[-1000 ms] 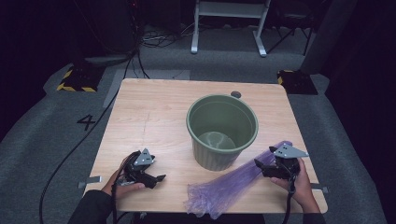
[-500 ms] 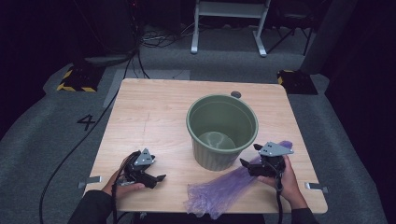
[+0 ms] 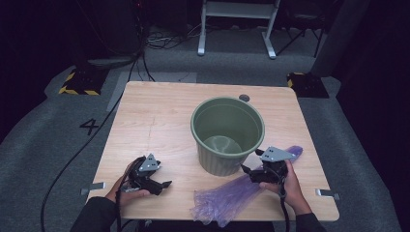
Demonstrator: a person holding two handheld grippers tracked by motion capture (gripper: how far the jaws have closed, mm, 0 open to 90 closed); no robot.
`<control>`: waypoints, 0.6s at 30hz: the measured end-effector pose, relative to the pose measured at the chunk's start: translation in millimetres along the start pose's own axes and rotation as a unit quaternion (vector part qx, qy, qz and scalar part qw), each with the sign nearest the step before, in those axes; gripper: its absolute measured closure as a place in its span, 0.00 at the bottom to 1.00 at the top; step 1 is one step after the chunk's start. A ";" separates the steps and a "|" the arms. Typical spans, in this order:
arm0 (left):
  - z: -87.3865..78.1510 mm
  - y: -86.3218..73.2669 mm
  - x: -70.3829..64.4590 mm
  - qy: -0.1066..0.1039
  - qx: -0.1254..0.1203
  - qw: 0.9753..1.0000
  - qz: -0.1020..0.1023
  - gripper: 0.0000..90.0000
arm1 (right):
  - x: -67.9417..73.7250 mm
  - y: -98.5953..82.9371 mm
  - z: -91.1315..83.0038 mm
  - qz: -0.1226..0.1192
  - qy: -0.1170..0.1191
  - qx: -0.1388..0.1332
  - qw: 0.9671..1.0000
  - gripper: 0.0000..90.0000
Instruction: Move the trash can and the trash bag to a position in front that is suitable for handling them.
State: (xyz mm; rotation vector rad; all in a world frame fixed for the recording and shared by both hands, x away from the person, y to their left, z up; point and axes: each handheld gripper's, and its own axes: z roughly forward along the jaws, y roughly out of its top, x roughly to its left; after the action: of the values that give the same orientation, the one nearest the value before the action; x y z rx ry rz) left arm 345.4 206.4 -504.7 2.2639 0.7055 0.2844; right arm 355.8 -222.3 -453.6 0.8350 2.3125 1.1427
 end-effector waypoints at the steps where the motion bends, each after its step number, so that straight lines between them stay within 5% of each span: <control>1: 0.0 0.0 0.0 0.000 0.000 1.000 0.000 0.14 | 0.0 0.0 0.0 0.000 0.000 0.000 1.000 0.23; 18: 0.0 0.0 -0.1 0.000 -0.001 1.000 -0.001 0.14 | 2.8 9.8 15.5 -0.011 0.003 -0.002 1.000 0.23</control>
State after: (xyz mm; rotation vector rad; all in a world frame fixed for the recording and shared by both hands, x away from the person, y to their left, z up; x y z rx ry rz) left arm 345.3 206.3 -504.7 2.2623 0.7067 0.2837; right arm 366.3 -207.1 -454.8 0.8045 2.3171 1.1419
